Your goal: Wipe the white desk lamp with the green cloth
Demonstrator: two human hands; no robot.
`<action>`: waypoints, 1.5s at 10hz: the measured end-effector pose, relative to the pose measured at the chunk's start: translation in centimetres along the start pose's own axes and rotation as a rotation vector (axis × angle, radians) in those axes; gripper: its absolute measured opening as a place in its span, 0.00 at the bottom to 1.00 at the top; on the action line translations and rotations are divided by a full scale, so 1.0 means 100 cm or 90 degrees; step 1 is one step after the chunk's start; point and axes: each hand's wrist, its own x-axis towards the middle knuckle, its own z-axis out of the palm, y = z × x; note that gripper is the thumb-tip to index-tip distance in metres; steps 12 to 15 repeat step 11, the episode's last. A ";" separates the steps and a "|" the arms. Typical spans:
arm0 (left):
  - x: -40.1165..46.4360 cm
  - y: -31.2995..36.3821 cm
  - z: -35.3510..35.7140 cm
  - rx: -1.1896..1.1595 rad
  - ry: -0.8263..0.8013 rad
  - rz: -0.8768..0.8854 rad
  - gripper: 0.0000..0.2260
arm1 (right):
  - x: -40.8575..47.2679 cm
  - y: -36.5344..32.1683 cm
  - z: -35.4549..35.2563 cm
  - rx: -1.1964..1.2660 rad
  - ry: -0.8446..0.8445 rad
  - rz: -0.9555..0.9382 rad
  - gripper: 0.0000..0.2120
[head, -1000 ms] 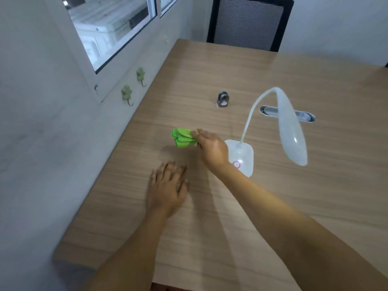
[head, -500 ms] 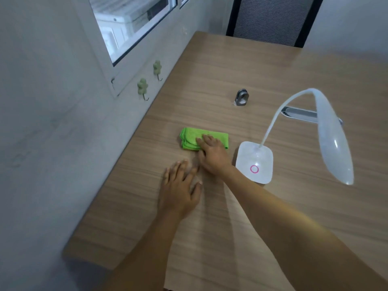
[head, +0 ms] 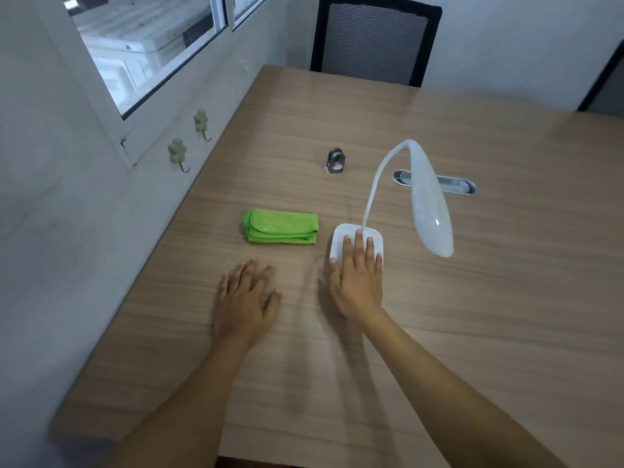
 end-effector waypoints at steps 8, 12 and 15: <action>-0.001 0.005 -0.005 -0.013 -0.036 -0.011 0.28 | -0.012 0.036 -0.011 0.016 -0.132 -0.055 0.24; 0.000 0.004 -0.005 -0.012 -0.044 -0.003 0.28 | -0.025 0.037 -0.033 0.114 -0.007 -0.014 0.24; 0.000 0.004 -0.005 -0.012 -0.044 -0.003 0.28 | -0.025 0.037 -0.033 0.114 -0.007 -0.014 0.24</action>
